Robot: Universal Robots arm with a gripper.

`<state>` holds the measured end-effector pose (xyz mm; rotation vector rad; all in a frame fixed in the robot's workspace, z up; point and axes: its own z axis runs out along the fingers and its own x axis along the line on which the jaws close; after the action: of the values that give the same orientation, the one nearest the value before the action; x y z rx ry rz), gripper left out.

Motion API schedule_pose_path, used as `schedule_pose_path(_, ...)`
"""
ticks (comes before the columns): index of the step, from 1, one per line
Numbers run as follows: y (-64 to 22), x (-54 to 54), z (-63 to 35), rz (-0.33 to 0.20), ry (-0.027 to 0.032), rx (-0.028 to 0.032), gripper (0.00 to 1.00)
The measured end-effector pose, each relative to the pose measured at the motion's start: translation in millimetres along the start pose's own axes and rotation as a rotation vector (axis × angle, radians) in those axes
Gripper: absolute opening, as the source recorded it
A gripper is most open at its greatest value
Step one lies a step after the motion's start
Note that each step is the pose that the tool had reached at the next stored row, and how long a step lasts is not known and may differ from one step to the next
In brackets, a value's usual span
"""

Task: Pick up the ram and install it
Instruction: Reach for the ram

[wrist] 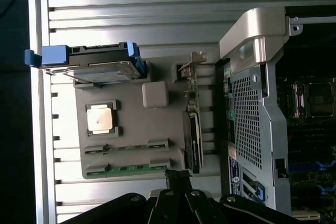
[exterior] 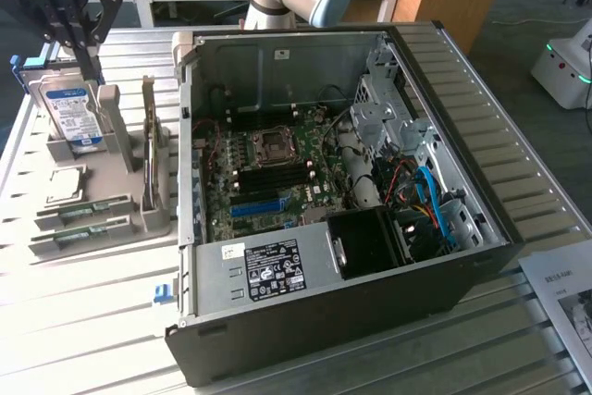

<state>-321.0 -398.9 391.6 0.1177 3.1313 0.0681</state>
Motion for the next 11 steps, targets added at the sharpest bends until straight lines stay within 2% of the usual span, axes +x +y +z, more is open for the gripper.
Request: schedule_pose_path(11, -0.9, 12.7, 0.1, 0.0, 0.0026, 0.0001, 0.1)
